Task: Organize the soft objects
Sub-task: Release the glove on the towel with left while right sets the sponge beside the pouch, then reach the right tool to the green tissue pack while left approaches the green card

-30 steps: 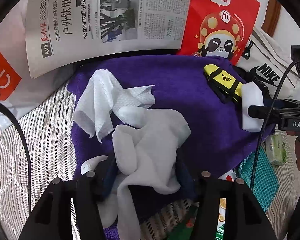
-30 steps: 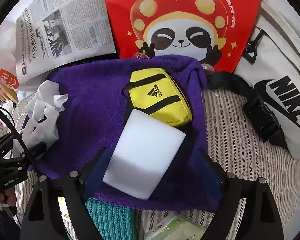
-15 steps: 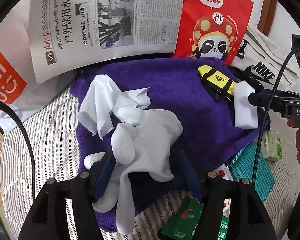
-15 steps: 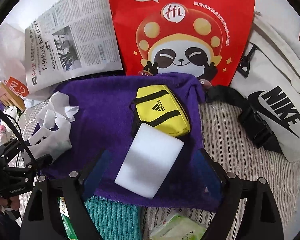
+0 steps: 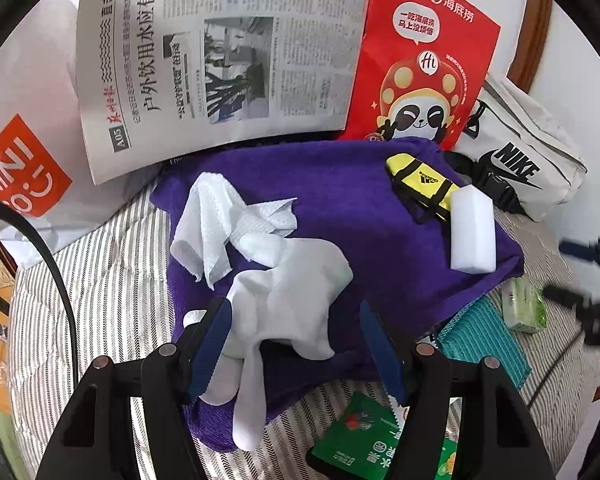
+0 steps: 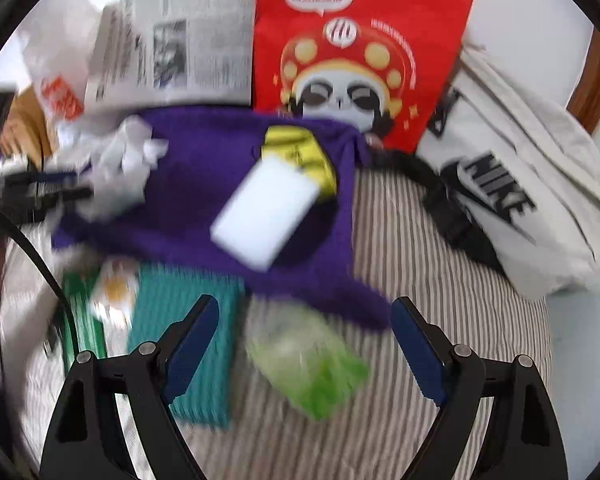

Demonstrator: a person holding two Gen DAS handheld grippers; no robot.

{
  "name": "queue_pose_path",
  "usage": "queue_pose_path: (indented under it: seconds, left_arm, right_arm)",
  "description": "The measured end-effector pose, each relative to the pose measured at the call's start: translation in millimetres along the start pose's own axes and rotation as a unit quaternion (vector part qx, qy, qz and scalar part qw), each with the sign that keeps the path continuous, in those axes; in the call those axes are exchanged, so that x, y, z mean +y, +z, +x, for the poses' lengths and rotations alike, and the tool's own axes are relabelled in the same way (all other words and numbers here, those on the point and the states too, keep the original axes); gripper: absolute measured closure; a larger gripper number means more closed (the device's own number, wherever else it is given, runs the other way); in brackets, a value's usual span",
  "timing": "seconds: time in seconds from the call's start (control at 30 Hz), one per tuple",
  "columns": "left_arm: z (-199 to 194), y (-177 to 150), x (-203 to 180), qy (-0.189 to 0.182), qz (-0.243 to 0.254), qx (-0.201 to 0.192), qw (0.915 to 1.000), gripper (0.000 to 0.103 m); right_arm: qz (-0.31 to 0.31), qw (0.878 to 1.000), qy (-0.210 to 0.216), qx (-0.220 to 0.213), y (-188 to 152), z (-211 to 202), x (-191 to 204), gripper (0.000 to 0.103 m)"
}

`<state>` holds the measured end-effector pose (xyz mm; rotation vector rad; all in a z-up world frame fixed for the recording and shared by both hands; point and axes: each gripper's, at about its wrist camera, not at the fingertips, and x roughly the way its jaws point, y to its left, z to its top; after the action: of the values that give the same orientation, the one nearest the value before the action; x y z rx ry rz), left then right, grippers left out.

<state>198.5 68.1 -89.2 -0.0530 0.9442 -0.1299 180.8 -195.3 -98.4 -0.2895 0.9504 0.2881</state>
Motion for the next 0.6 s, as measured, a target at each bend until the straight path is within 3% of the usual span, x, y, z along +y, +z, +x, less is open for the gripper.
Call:
queue_pose_path:
  seconds: [0.23, 0.37, 0.6]
  left_arm:
    - [-6, 0, -10, 0.0, 0.007, -0.002, 1.0, 0.038]
    - [-14, -7, -19, -0.004, 0.016, 0.003, 0.9999, 0.038]
    - [-34, -25, -21, 0.026, 0.021, 0.008, 0.9994, 0.038]
  right_arm:
    - [0.005, 1.0, 0.003, 0.031, -39, 18, -7, 0.016]
    - [0.021, 0.999, 0.013, 0.035, -44, 33, -17, 0.016]
    - [0.033, 0.999, 0.037, 0.02, -42, 50, -22, 0.016]
